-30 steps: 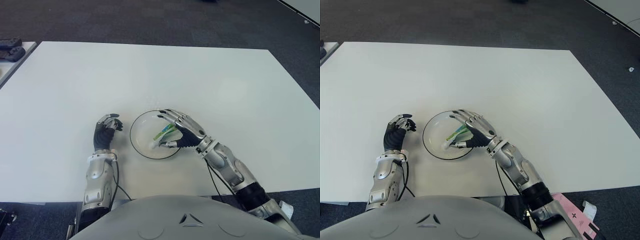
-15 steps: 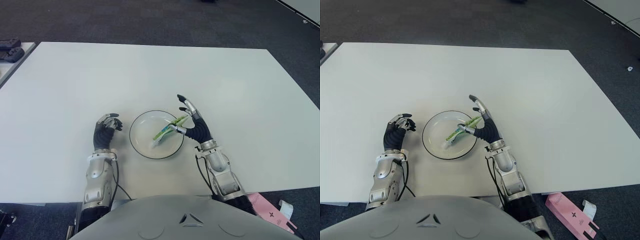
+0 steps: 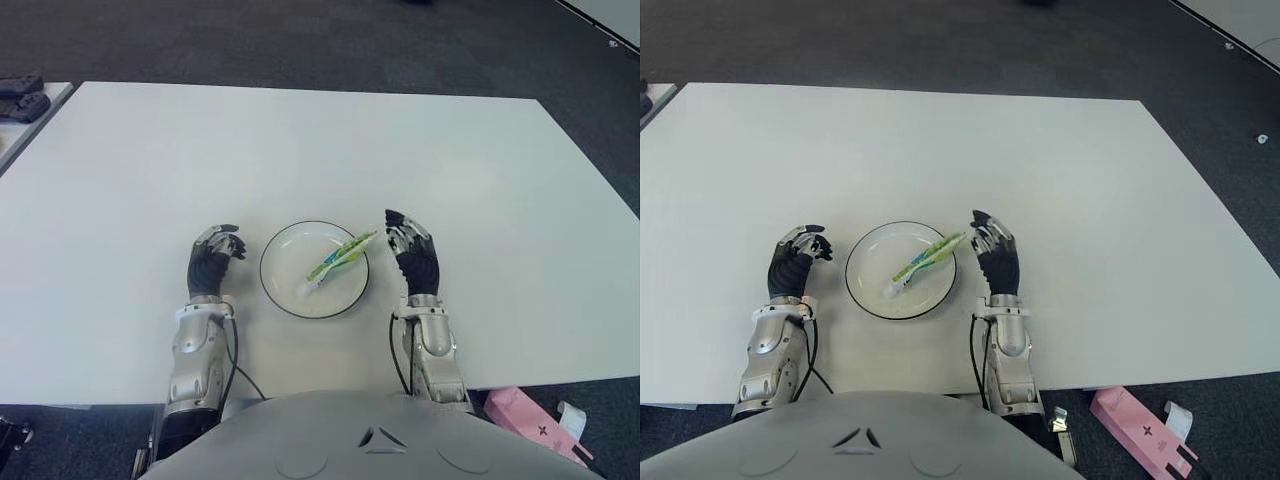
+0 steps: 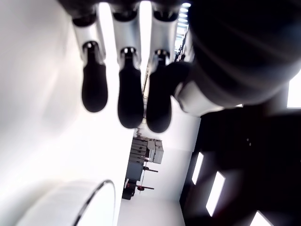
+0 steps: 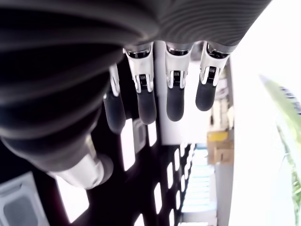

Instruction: Put the toothpaste on the table into the plate.

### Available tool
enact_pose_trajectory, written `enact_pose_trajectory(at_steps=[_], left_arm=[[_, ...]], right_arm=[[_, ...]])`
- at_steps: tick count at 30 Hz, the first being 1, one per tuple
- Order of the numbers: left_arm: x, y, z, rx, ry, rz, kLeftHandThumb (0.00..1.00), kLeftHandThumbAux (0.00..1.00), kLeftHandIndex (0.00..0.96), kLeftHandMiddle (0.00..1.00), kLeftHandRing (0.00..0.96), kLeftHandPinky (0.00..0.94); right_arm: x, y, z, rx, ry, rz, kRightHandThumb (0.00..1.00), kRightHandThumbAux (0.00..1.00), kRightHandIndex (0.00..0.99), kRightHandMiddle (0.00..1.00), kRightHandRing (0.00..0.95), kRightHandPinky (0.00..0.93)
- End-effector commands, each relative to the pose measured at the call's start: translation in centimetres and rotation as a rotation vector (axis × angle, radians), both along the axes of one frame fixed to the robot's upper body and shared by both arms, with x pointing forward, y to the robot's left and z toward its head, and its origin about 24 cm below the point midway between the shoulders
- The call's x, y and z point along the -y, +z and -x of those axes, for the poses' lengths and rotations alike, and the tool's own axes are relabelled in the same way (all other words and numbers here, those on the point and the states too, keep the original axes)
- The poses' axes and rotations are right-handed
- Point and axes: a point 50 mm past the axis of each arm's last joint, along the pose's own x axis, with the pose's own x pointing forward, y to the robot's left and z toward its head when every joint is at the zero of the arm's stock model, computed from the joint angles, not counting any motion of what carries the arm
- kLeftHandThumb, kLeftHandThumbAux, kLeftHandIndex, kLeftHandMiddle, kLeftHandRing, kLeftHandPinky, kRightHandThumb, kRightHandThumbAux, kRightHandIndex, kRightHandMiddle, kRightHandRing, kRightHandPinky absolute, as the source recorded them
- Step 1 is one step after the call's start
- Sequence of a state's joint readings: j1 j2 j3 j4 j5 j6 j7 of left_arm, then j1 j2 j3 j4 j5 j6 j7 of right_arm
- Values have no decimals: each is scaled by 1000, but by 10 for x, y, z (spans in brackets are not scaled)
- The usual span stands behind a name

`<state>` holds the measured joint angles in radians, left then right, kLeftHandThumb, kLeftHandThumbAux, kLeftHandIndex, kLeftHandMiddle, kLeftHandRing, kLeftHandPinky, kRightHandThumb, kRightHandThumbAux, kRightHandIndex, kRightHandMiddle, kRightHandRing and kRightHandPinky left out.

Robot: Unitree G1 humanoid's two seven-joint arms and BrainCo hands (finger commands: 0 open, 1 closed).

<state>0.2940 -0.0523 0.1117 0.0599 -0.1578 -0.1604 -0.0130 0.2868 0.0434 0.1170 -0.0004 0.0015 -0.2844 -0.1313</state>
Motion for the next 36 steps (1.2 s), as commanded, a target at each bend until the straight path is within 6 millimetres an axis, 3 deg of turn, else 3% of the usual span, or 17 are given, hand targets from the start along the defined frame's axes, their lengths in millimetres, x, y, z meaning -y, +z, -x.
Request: enact_pose_trajectory(at_steps=[1,8,15,24,36], left_arm=[[0,-13,5,-71,-17,13,705,721,434,615,602,590],[-1,-13,4,-72,-18,10,705,721,434,612,597,580],[-1,-13,3,-72,-16,2,705,721,434,609,596,587],[-1,-12,3,-66,-29,6,705,721,434,611,600,587],[0,-13,4,-67,-41,0,704,721,434,613,601,591]], right_arm=[[-7,2,-6,-19,-62,16,684,733,413,338,353,428],[-6,-2,-8,-37,-85,15,686,736,417,415,422,452],[9,-21,-8,-69,-115,-5,686,738,421,465,444,444],[15,-25,-10,-39,-139,-81,689,735,427,504,487,488],[21,-28,-13,1,-125,-32,698,729,433,548,532,516]])
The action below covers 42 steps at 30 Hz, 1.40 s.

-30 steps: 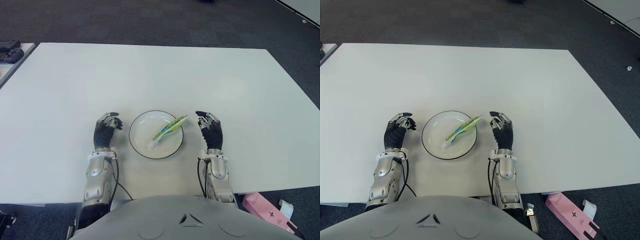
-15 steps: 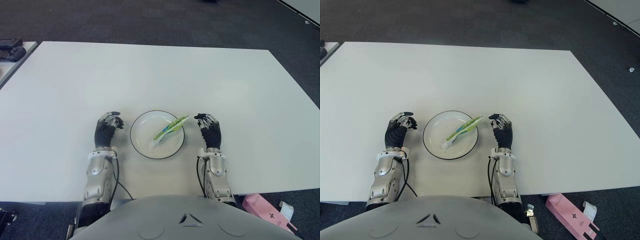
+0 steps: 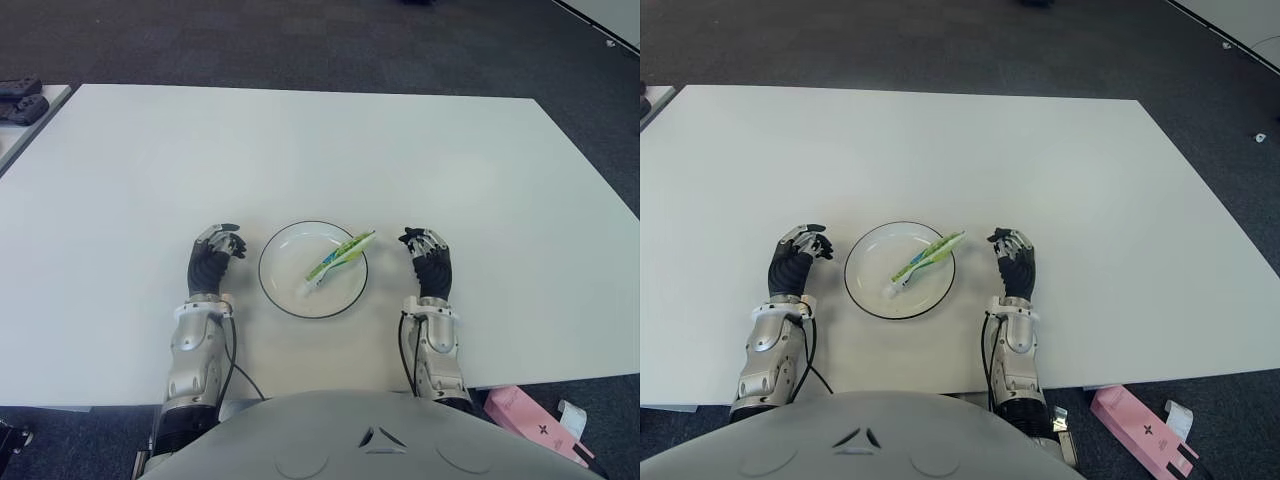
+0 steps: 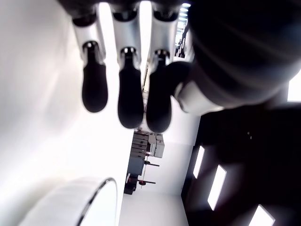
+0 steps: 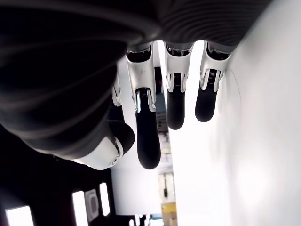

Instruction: Put the toothpaste on the table into the plate.

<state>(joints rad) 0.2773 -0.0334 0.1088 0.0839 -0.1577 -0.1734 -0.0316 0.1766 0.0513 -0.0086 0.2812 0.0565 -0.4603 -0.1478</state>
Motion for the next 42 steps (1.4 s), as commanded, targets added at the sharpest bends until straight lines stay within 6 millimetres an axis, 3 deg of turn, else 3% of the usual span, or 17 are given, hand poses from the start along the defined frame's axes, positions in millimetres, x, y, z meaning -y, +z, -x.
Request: enact_pose_trajectory(at_steps=[1,13,24,42], left_arm=[[1,-12,7,-75,-11,12,704,721,434,613,602,591],[3,-12,8,-78,-13,17,706,721,434,619,610,603],[5,-12,9,-79,-13,32,705,721,435,616,604,588],[8,-13,9,-101,20,46,707,719,435,611,603,587]], right_arm=[[-3,-1,-4,9,5,5,698,729,433,553,535,517],[0,-10,-6,-31,42,23,702,729,435,565,550,539],[-1,-19,-6,-178,63,-53,705,730,434,541,552,551],[-2,-24,-3,-322,202,18,701,733,429,523,520,503]])
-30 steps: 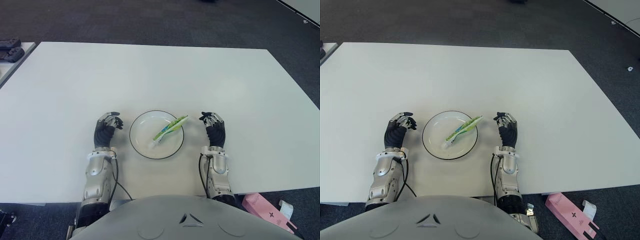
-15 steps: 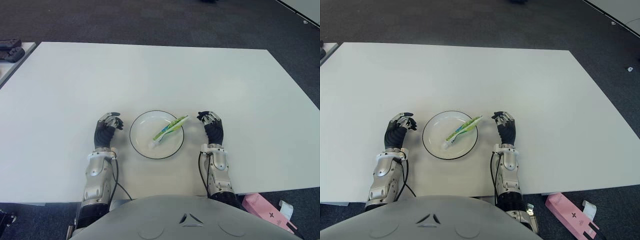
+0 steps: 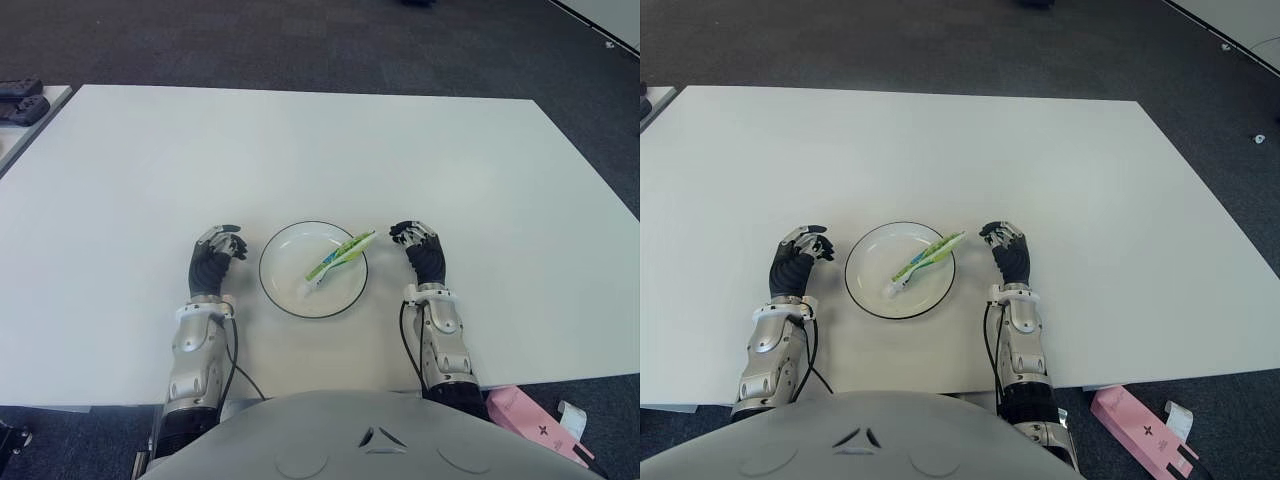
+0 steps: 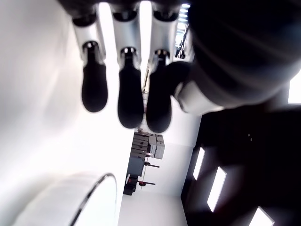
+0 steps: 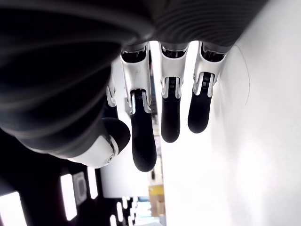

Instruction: Put the toothpaste on the table into the plate.

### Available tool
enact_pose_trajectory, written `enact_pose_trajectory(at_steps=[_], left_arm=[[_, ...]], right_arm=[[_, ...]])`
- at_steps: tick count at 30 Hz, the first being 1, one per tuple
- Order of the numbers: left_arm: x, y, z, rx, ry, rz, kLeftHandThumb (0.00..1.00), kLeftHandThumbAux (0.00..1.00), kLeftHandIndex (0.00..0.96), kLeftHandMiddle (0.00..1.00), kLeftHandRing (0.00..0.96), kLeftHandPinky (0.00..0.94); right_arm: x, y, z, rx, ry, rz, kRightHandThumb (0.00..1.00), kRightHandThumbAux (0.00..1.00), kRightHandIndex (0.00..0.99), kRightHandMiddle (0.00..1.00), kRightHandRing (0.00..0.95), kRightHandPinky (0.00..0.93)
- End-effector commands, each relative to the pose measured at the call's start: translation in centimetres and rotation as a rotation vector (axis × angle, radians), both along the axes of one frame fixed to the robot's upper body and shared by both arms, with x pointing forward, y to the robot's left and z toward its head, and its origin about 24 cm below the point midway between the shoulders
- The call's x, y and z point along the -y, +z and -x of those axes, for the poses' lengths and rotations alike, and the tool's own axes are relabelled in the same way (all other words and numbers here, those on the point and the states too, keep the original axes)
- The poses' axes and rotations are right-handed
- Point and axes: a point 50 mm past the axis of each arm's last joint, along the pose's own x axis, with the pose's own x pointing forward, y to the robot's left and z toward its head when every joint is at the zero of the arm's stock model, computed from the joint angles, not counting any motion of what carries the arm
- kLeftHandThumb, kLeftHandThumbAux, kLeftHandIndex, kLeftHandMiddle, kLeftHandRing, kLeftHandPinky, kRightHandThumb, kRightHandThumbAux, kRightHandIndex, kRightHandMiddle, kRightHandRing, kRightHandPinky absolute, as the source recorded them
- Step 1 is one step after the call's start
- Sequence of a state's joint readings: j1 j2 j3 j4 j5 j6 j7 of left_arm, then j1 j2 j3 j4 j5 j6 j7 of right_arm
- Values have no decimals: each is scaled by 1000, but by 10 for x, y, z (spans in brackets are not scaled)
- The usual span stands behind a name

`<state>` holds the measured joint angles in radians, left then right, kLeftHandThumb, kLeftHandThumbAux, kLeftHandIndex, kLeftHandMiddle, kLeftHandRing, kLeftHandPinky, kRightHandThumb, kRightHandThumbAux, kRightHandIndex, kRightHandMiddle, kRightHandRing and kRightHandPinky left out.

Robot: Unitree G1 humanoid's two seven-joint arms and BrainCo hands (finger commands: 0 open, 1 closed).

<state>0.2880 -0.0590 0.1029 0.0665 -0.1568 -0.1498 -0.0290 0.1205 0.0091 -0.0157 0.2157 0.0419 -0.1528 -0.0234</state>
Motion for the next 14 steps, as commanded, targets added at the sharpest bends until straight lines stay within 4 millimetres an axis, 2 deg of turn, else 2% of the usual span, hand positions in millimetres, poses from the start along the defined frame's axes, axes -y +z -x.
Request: enact_pose_trajectory(at_steps=[1,7,14], left_arm=[[2,-13,8,-88,14,16,707,719,435,611,602,587],[3,-12,8,-94,17,7,707,720,434,609,599,584],[3,-13,9,-101,8,13,707,720,434,610,602,586]], right_arm=[[-1,-22,14,-145,41,2,701,733,429,524,520,505],[-1,-23,15,-156,71,11,699,734,429,528,525,521],[-1,-25,17,-177,84,16,696,735,428,530,521,491]])
